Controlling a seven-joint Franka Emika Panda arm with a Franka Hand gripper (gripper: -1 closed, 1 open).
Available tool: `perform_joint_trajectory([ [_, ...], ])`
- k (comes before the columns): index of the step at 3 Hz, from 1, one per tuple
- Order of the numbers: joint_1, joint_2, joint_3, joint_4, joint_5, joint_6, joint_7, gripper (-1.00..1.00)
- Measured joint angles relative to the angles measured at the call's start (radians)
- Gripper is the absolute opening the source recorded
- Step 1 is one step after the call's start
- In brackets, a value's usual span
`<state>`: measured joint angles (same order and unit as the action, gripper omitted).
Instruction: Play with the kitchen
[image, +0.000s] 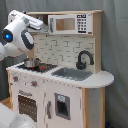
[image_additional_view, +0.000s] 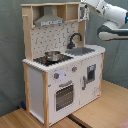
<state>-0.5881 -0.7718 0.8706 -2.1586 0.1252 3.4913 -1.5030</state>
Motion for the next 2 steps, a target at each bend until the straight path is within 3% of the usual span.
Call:
perform_joint_trajectory([
  [2, -0.103, -0.075, 0.087, 0.003, 0.066, -0.007, 0.154, 1.0],
])
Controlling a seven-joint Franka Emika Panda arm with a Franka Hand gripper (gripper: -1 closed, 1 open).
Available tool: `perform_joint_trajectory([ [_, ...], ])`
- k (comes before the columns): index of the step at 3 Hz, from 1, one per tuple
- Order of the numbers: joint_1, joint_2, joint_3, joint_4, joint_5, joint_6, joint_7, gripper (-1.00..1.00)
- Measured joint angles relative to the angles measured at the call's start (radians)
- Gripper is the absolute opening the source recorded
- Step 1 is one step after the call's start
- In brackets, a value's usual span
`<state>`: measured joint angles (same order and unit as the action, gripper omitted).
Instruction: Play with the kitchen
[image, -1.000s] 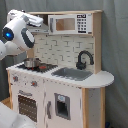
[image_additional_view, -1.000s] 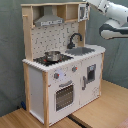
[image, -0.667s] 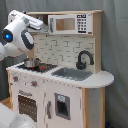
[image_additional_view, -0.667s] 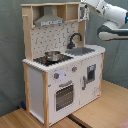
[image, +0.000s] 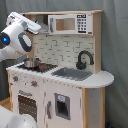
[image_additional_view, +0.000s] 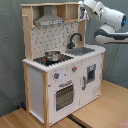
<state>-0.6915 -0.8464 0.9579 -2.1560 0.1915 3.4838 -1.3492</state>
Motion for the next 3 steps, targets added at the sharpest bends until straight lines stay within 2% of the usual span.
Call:
perform_joint_trajectory([
  [3, -0.16, -0.162, 0.076, 0.013, 0.085, -0.038, 0.251, 1.0],
])
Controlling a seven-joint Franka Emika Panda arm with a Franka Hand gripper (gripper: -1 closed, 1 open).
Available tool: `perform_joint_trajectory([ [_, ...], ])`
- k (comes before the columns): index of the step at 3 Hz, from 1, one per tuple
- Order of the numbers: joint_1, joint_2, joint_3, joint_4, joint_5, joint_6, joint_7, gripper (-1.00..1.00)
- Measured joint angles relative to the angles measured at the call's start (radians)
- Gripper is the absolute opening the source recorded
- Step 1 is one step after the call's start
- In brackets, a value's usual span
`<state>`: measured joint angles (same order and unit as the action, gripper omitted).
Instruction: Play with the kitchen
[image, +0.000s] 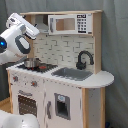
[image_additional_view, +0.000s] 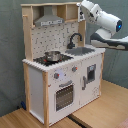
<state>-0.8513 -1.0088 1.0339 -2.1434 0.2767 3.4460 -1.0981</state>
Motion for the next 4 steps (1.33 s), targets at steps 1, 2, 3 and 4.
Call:
perform_joint_trajectory([
  [1, -0.055, -0.054, 0.009, 0.006, 0.012, -0.019, 0.093, 1.0],
  [2, -0.108, -0.107, 0.013, 0.016, 0.014, -0.047, 0.193, 1.0],
  [3, -0.157, -0.161, 0.015, 0.029, 0.014, -0.087, 0.295, 1.0],
  [4, -0.203, -0.217, 0.014, 0.044, 0.014, -0.137, 0.391, 1.0],
])
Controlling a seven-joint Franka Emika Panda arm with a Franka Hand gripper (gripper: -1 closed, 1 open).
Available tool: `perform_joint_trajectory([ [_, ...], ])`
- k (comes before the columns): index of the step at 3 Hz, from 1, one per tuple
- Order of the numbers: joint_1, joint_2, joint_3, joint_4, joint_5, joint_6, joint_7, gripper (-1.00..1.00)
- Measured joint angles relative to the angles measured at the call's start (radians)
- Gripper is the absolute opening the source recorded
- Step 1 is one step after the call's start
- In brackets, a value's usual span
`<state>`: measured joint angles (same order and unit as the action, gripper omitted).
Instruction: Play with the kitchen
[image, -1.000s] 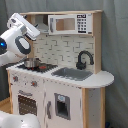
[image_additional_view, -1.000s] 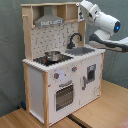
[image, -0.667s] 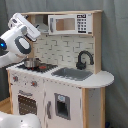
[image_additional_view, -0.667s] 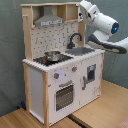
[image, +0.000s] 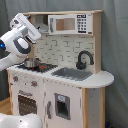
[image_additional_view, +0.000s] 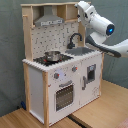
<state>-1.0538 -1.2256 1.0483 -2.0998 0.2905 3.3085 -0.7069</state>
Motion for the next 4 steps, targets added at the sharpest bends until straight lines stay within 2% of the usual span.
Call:
perform_joint_trajectory([
  [2, -0.071, -0.107, -0.001, 0.027, 0.0, -0.121, 0.176, 1.0],
  [4, -0.121, -0.191, -0.003, 0.053, 0.0, -0.244, 0.318, 1.0],
])
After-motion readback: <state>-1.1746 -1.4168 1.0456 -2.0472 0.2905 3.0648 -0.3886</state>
